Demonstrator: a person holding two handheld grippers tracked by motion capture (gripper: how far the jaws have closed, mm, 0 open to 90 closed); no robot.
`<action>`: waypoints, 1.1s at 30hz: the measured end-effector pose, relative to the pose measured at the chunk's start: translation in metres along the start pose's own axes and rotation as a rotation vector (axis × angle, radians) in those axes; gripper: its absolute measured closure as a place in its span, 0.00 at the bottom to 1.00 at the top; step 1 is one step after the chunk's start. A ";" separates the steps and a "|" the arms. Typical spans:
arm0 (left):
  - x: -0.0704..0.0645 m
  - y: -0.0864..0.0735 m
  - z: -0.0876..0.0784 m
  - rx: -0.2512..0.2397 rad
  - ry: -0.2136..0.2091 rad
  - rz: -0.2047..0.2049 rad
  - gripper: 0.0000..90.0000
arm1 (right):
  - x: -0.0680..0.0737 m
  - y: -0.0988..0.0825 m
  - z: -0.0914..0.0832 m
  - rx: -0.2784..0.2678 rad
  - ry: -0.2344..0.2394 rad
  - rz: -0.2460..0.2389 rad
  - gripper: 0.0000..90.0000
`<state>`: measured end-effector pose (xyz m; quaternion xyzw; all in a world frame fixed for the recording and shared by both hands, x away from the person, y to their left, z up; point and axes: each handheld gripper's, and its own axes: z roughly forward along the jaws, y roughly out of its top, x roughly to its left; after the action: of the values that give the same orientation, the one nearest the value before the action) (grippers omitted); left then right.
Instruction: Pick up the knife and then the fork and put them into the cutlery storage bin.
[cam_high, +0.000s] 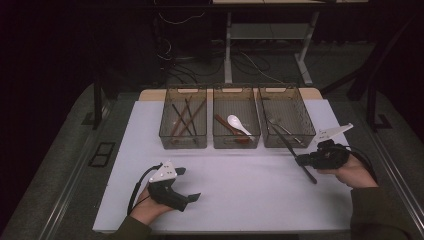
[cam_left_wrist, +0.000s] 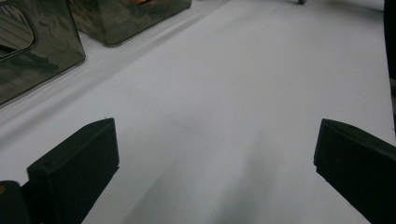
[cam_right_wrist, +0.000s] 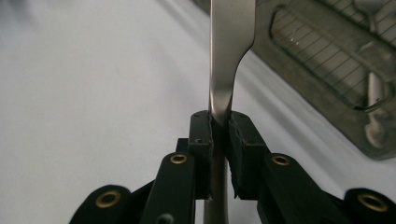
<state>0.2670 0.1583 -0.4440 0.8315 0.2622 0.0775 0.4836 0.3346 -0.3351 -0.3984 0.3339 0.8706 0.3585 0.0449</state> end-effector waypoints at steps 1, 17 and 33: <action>0.000 0.000 0.000 -0.001 0.000 0.001 0.00 | -0.001 -0.001 -0.001 -0.015 0.002 0.009 0.88; 0.000 0.000 0.000 -0.003 0.001 0.002 0.00 | -0.003 0.000 -0.004 -0.188 -0.044 0.075 0.89; 0.000 0.000 -0.001 -0.004 0.005 0.002 0.00 | -0.008 0.020 -0.024 -0.329 -0.155 0.097 0.88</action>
<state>0.2671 0.1591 -0.4436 0.8306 0.2624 0.0805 0.4845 0.3436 -0.3441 -0.3690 0.3903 0.7771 0.4709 0.1482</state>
